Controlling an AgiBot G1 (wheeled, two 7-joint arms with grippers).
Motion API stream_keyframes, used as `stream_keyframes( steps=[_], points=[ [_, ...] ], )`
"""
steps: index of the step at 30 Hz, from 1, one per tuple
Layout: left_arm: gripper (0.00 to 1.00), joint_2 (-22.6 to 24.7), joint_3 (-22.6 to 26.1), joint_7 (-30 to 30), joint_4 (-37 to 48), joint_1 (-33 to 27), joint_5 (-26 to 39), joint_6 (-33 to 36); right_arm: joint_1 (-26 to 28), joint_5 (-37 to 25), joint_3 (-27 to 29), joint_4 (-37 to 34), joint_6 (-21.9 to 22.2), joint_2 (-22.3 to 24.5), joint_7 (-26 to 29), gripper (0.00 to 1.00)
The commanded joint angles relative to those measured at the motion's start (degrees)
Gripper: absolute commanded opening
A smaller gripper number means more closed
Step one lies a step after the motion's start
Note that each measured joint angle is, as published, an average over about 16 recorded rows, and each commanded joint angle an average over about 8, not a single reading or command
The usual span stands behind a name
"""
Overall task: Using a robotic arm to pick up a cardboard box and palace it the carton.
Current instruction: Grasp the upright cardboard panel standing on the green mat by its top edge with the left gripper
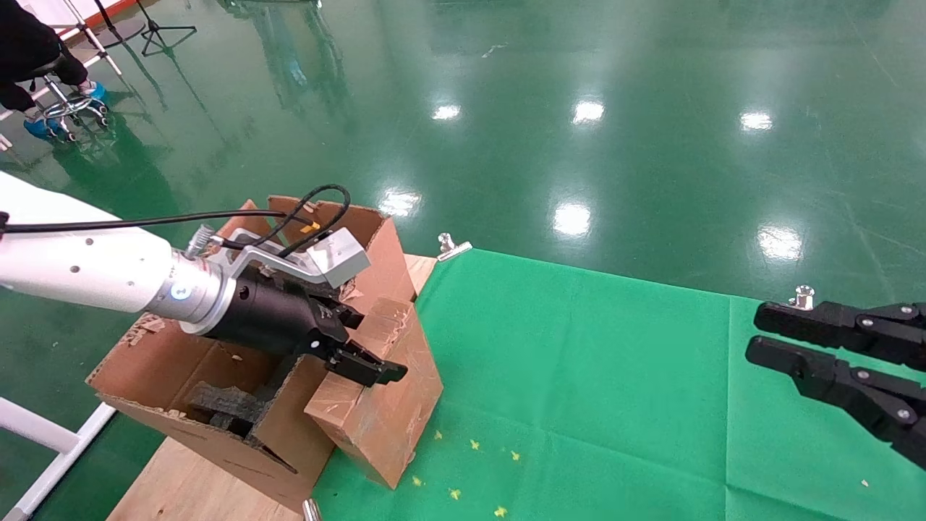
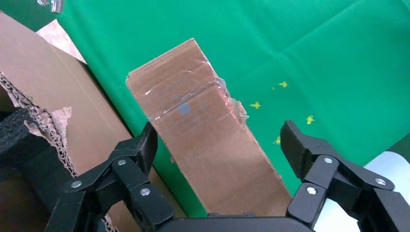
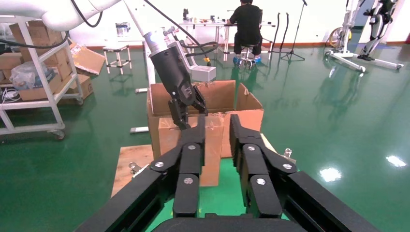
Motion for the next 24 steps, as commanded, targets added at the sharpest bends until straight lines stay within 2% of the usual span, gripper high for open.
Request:
stream_keyframes(
  steps=[1, 24],
  points=[
    [0.0, 0.0, 0.0, 0.0, 0.0, 0.0, 0.0, 0.0, 0.0, 0.0, 0.0, 0.0, 0.0, 0.0, 0.0, 1.0],
    [0.0, -0.2, -1.1, 1.3, 1.5, -1.2, -1.4, -0.2, 0.0, 0.0, 0.0, 0.0, 0.0, 0.0, 0.0, 1.0]
  ],
)
